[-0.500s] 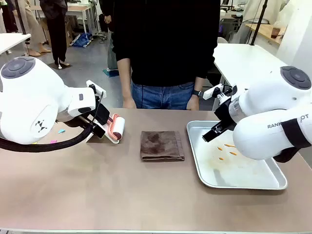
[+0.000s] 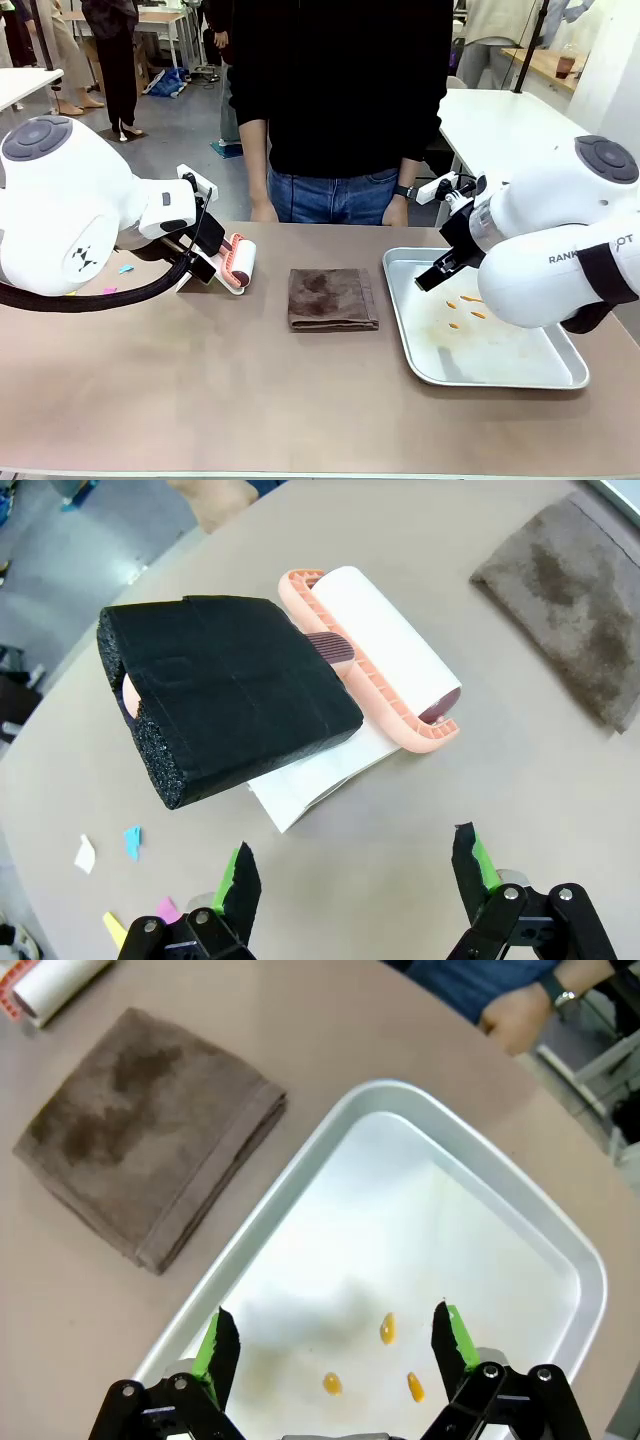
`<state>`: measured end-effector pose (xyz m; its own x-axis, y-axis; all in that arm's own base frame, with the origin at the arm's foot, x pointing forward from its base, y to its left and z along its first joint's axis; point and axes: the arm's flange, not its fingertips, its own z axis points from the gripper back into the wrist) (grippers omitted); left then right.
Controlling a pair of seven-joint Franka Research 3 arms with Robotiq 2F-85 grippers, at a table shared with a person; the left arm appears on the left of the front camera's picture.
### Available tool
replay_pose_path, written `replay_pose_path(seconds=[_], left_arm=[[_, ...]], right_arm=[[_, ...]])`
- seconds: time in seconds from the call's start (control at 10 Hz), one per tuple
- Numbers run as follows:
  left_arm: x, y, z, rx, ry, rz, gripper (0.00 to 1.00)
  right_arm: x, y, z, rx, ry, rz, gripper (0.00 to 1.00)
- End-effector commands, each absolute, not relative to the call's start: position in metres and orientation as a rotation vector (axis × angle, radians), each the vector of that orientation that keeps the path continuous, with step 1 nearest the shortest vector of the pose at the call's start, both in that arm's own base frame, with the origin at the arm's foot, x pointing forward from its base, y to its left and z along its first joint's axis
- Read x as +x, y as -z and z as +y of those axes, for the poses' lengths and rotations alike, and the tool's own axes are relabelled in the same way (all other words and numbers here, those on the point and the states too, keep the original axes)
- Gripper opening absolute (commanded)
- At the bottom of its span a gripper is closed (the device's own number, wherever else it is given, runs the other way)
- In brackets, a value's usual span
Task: Clean the surface of the table.
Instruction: Hold the Lint Roller with your left hand and the towel with your right hand.
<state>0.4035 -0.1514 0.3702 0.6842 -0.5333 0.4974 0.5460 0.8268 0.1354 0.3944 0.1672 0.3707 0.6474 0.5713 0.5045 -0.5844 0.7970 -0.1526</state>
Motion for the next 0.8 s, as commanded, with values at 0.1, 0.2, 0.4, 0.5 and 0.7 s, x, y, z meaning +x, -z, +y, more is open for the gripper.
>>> replay_pose_path(seconds=[0.1,0.2,0.4,0.5,0.7], left_arm=[[0.4034,-0.3703,-0.1515,-0.024,0.605,-0.550,1.00],[0.4034,-0.3703,-0.1515,-0.024,0.605,-0.550,1.00],[0.4034,-0.3703,-0.1515,-0.024,0.605,-0.550,1.00],[0.4034,-0.3703,-0.1515,-0.024,0.605,-0.550,1.00],[0.4034,-0.3703,-0.1515,-0.024,0.605,-0.550,1.00]], right_arm=[[0.3945,-0.3708,0.1672,0.025,-0.657,-0.566,1.00],[0.3945,-0.3708,0.1672,0.025,-0.657,-0.566,1.00],[0.3945,-0.3708,0.1672,0.025,-0.657,-0.566,1.00],[0.3945,-0.3708,0.1672,0.025,-0.657,-0.566,1.00],[0.3945,-0.3708,0.1672,0.025,-0.657,-0.566,1.00]])
